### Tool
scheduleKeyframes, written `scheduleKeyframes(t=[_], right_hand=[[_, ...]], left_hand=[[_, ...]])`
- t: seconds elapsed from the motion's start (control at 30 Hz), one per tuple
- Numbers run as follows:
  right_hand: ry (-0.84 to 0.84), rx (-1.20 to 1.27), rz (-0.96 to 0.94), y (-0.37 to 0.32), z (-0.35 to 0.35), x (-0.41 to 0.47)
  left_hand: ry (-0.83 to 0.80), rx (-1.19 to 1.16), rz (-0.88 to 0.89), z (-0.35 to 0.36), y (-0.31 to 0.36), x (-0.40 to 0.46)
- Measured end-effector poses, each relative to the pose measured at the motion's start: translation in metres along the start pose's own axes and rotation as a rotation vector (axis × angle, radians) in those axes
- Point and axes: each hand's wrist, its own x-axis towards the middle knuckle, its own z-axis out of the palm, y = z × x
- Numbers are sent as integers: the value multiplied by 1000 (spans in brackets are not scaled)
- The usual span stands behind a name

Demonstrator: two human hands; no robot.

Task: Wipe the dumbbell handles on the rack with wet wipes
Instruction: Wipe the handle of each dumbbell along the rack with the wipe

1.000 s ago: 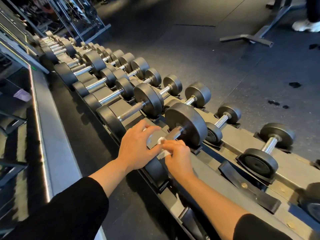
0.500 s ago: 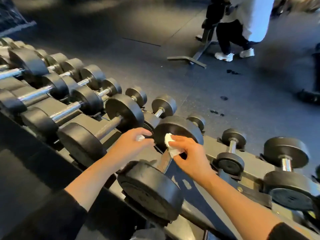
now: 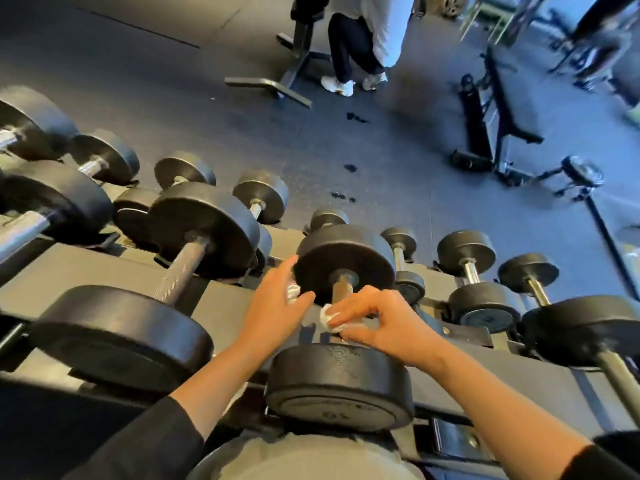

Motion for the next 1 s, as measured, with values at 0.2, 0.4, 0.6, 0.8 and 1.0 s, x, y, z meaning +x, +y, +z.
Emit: scheduleKeyframes(t=[0.2,0.4,0.6,0.8,1.0], right_hand=[[-208,209,141,-10,-12,-11],[63,-83,129,-30,-3,22],[-148,-796,39,-31,12,54],[-191,-808,32,-30,11,44],[-249,-715,74,-34,9,37]], left_hand=[[-14,-28,57,8,-23,-3],[-16,1,38,15,-40,-3],[-1,8,90,16,-49,-9],[-6,63,129,15,-49,-9],[0,51,115,14,-46,-10]])
